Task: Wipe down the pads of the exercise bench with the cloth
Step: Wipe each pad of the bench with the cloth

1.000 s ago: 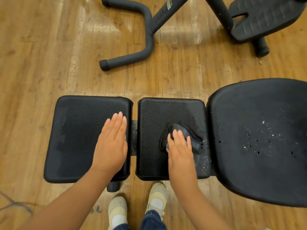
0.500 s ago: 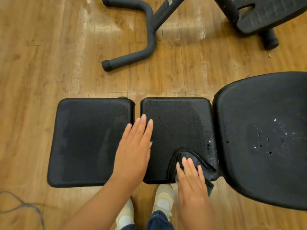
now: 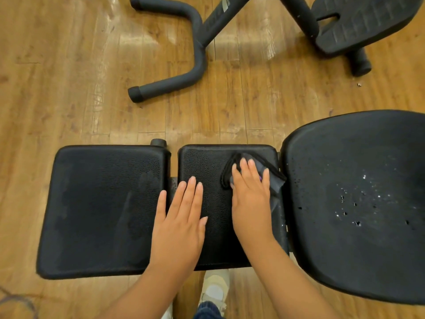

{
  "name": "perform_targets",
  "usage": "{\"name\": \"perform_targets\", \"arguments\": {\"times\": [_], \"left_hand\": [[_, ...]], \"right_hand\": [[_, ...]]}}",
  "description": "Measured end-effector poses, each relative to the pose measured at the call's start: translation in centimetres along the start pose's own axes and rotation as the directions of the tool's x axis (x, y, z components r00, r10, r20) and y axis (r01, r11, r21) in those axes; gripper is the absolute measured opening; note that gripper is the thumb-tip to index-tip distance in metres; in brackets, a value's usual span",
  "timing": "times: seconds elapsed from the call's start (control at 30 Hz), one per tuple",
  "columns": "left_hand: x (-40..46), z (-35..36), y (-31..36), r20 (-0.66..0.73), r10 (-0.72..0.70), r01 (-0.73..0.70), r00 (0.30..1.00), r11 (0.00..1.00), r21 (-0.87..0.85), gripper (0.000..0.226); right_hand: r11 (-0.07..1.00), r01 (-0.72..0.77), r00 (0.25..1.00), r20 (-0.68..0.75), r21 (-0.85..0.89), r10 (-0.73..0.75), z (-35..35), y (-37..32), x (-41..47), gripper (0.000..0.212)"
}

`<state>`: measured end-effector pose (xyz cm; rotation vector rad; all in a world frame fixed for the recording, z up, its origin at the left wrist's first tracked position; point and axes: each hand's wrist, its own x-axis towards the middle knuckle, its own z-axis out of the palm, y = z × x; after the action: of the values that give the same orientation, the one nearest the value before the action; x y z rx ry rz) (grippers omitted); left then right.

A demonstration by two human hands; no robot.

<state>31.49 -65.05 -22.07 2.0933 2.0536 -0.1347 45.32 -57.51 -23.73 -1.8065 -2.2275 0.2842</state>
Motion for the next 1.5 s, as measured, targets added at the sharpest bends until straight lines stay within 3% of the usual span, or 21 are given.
{"name": "perform_targets", "arguments": {"times": [0.17, 0.4, 0.53, 0.87, 0.97, 1.2, 1.5], "left_hand": [[0.1, -0.2, 0.0, 0.016, 0.012, -0.012, 1.0, 1.0, 0.001, 0.06], [0.1, -0.2, -0.1, 0.003, 0.007, -0.007, 1.0, 1.0, 0.003, 0.06], [0.1, -0.1, 0.0, -0.001, 0.006, -0.006, 1.0, 1.0, 0.003, 0.059], [-0.1, -0.1, 0.0, -0.018, 0.014, -0.014, 1.0, 1.0, 0.021, 0.06], [-0.1, -0.1, 0.0, -0.017, 0.021, -0.021, 1.0, 0.999, 0.026, 0.06], [-0.1, 0.2, -0.1, -0.04, 0.027, -0.026, 0.999, 1.0, 0.015, 0.059], [0.1, 0.3, -0.1, -0.036, 0.02, -0.02, 0.999, 1.0, -0.001, 0.06]], "right_hand": [[1.0, 0.001, 1.0, -0.009, -0.013, -0.001, 0.3, 0.3, 5.0, 0.048], [0.999, 0.04, 0.999, -0.022, -0.02, -0.041, 0.2, 0.9, 3.6, 0.053], [0.999, 0.032, 0.999, -0.029, 0.002, -0.032, 0.1, 0.9, -0.9, 0.043], [0.99, 0.123, 0.989, 0.07, 0.063, -0.127, -0.3, 2.7, -15.1, 0.041], [0.993, 0.11, 0.991, 0.073, 0.032, -0.112, -0.7, 2.7, -14.2, 0.043], [0.992, -0.105, 0.992, -0.068, 0.068, 0.109, -0.7, 1.8, -9.2, 0.041], [0.99, -0.104, 0.995, -0.003, 0.091, 0.104, -0.9, 3.7, 3.3, 0.04]]}}
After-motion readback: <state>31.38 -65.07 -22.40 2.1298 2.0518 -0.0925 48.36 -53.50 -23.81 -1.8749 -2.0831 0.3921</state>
